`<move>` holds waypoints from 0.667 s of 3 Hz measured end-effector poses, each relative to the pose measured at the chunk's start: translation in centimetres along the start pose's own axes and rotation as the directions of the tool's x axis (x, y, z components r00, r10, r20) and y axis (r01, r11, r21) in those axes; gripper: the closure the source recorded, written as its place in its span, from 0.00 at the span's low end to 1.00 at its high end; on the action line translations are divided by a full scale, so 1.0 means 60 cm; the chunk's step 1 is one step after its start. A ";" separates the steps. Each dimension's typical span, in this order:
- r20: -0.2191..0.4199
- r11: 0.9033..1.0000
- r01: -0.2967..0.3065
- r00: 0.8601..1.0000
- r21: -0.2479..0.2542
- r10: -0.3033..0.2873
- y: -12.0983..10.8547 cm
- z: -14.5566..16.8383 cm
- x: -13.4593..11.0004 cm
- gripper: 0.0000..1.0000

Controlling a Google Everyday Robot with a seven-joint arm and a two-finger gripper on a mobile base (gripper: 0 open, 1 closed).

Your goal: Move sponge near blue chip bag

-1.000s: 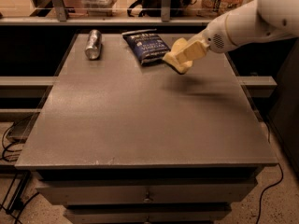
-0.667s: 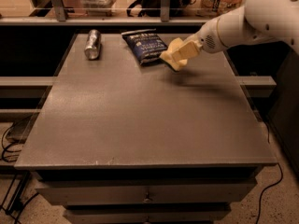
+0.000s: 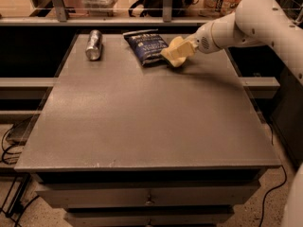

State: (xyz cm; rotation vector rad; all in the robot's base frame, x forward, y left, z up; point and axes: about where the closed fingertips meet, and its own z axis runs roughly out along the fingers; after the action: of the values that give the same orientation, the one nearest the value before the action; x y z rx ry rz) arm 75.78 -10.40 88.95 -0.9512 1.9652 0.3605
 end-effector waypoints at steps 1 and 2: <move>0.010 1.000 -0.003 1.000 0.009 0.003 -0.017 0.011 -0.005 0.12; 0.009 1.000 -0.002 1.000 0.005 0.002 -0.014 0.015 -0.005 0.00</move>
Offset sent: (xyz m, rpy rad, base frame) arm 0.0106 -0.0011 -0.0002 0.0055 -0.0082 -0.0069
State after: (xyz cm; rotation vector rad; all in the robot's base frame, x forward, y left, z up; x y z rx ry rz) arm 76.99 -10.30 88.78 -0.9425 1.9584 0.3604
